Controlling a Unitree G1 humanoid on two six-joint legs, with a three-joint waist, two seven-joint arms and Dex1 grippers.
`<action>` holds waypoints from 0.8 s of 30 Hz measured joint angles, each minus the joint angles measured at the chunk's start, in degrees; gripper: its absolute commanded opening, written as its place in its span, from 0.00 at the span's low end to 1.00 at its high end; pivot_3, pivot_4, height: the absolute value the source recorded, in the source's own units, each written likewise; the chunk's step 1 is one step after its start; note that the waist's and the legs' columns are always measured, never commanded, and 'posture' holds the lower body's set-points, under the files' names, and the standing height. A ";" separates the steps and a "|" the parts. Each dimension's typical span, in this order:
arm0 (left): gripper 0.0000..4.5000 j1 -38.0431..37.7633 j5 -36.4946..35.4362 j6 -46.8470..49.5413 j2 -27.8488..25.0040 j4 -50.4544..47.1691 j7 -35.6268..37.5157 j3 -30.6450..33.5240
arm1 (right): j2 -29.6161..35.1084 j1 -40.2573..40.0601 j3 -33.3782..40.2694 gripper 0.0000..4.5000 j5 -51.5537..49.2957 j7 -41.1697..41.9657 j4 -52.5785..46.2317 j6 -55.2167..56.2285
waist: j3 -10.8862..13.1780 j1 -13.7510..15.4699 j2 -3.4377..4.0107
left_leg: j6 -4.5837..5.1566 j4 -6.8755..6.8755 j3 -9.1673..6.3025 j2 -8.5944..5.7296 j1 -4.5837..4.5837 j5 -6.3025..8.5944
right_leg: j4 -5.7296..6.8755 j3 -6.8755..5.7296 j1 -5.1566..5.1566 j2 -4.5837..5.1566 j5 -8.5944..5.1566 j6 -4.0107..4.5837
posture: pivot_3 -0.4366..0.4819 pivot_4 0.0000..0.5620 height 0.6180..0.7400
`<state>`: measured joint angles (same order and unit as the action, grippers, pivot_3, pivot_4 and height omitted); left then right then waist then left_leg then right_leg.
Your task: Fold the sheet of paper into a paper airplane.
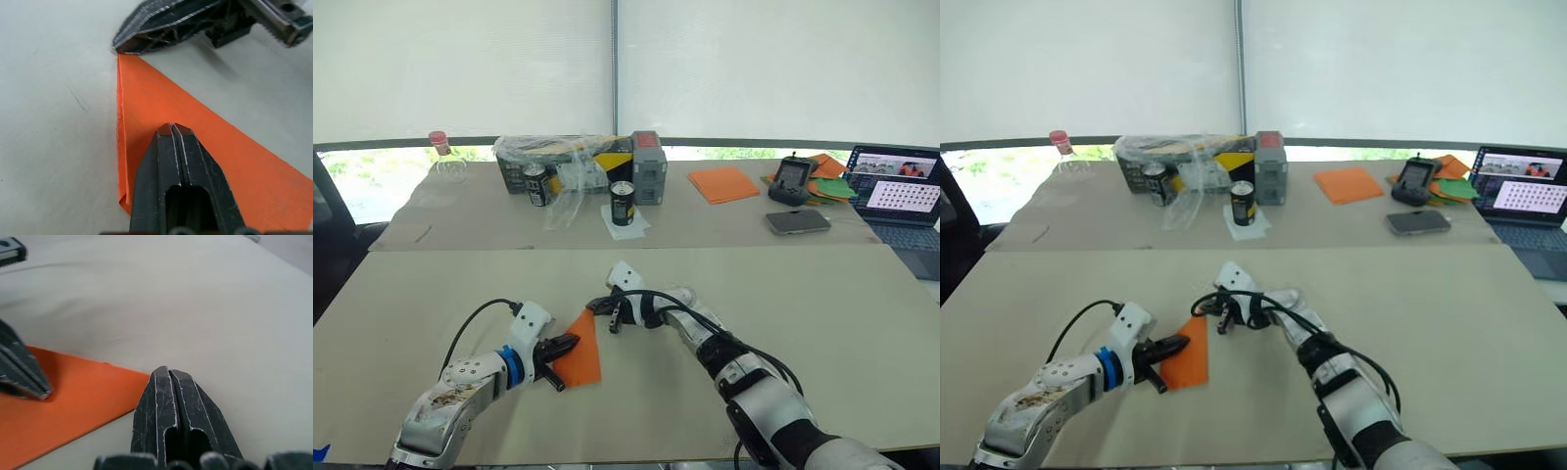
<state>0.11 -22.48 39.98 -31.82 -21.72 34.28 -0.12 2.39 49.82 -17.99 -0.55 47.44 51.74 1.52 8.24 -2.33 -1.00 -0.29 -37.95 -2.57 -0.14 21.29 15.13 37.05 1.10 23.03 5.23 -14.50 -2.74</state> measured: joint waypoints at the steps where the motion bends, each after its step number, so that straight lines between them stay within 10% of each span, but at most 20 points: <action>1: 0.01 -0.02 0.00 -0.01 0.03 0.00 0.00 0.00 | -0.05 0.55 0.10 0.00 0.29 -0.34 0.74 0.17 | 0.00 0.02 0.00 | 0.00 0.00 0.00 0.00 0.00 0.00 | -0.01 0.00 0.00 0.01 0.00 0.00 | 0.48 0.27 1.00; 24: 0.01 0.07 0.41 -1.04 0.71 0.27 -0.09 -0.10 | 2.19 -2.61 0.97 0.00 3.98 0.43 -2.19 11.51 | 0.00 -0.09 0.04 | 0.00 0.10 0.03 0.01 0.11 0.00 | -0.07 0.04 0.12 0.01 0.00 0.00 | 0.48 0.27 1.00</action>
<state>0.19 -22.07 38.94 -31.11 -21.45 34.20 -0.22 4.58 47.21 -17.02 3.43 47.87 49.55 13.03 8.24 -2.42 -0.96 -0.30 -37.84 -2.53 -0.13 21.39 15.13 36.97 1.14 23.15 5.24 -14.50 -2.74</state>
